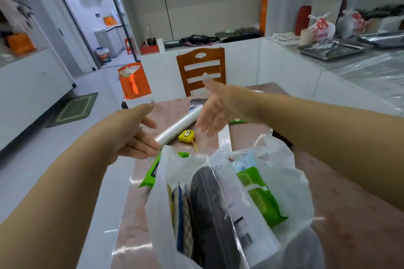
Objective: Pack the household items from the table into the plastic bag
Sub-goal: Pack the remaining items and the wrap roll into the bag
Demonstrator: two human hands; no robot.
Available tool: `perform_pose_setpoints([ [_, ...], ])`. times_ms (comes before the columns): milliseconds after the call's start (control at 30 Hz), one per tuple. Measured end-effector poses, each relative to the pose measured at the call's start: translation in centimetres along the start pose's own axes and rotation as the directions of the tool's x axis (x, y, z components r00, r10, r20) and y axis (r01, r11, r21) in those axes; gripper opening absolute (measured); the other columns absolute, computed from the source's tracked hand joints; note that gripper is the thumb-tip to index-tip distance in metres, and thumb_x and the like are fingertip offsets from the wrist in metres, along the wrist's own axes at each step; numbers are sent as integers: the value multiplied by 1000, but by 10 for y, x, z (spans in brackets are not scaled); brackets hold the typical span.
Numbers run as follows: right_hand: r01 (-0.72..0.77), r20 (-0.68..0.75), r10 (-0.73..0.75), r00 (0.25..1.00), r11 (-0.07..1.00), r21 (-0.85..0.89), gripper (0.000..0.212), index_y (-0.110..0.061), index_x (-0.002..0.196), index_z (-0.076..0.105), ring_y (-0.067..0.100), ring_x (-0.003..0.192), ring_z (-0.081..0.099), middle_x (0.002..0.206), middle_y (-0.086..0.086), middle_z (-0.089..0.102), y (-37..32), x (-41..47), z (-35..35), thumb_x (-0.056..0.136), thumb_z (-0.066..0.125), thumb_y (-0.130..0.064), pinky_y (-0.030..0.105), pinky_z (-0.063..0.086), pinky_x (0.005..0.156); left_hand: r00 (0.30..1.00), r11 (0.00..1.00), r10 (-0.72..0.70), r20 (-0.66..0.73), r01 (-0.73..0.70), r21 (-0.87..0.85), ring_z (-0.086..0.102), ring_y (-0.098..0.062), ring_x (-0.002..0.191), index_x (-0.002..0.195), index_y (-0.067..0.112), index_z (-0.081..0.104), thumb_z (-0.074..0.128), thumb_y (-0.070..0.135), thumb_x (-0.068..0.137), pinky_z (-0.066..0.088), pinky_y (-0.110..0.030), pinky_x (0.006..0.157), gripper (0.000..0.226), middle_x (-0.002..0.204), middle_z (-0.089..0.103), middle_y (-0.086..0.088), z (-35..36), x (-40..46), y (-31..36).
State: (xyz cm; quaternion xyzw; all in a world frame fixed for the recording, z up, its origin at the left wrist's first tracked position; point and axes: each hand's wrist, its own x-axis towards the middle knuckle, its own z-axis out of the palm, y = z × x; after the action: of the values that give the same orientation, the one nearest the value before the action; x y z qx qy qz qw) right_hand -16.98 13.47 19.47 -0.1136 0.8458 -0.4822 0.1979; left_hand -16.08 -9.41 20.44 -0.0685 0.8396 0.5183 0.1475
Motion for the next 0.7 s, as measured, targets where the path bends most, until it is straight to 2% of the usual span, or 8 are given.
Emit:
perform_pose_setpoints([
  [133,-58,-240,54,969,998,-11,88,-1,98,70,34,87,71,92,18,73,19,35,-59,94,9,-65,37,53,82,998,999,30,-47,-31,-22,57,-17,37,92,8,59,45,45,96,49,-25,47,40,51,62,-10,4,52,3],
  [267,-221,-420,237,876,971,86,78,-4,95,67,30,77,69,79,14,70,75,74,-116,95,19,-65,37,53,78,999,995,45,27,-42,-94,58,-18,42,95,8,58,49,35,97,51,-25,48,29,56,61,-9,32,107,6],
  [333,-284,-467,349,813,936,207,71,-6,89,62,29,70,65,76,14,65,106,92,-139,95,21,-63,31,48,66,994,987,66,83,-53,-150,59,-17,43,96,7,58,49,31,97,52,-24,45,26,64,60,-13,51,131,9],
  [400,-350,-483,443,755,895,276,64,-8,85,56,26,67,59,76,15,60,136,108,-157,97,19,-59,28,41,62,990,978,73,121,-47,-202,59,-16,40,94,6,58,49,26,97,50,-22,40,23,66,58,-15,70,154,11],
  [533,-457,-515,579,633,816,355,60,-7,101,52,21,61,52,74,13,55,202,134,-187,97,22,-59,28,41,61,974,963,65,218,-3,-271,58,-21,47,98,6,57,47,23,97,50,-25,43,20,67,59,-15,113,196,11],
  [600,-507,-528,611,590,789,347,55,-6,113,54,23,67,54,89,17,61,226,141,-197,98,31,-53,29,45,65,961,957,48,271,33,-289,58,-21,47,96,7,58,45,23,98,51,-26,44,21,63,61,-13,133,212,8],
  [667,-568,-506,629,591,769,293,49,-2,131,47,30,96,58,119,21,57,246,146,-204,101,38,-40,36,47,86,943,951,25,332,79,-299,60,-20,47,96,7,59,44,23,98,53,-28,47,22,62,64,-12,151,226,6],
  [700,-604,-508,622,596,764,227,48,-1,138,42,33,115,53,133,21,50,252,148,-209,103,37,-33,37,42,97,934,947,13,357,102,-303,61,-21,49,97,7,59,43,22,98,53,-29,48,22,64,65,-13,158,233,4],
])
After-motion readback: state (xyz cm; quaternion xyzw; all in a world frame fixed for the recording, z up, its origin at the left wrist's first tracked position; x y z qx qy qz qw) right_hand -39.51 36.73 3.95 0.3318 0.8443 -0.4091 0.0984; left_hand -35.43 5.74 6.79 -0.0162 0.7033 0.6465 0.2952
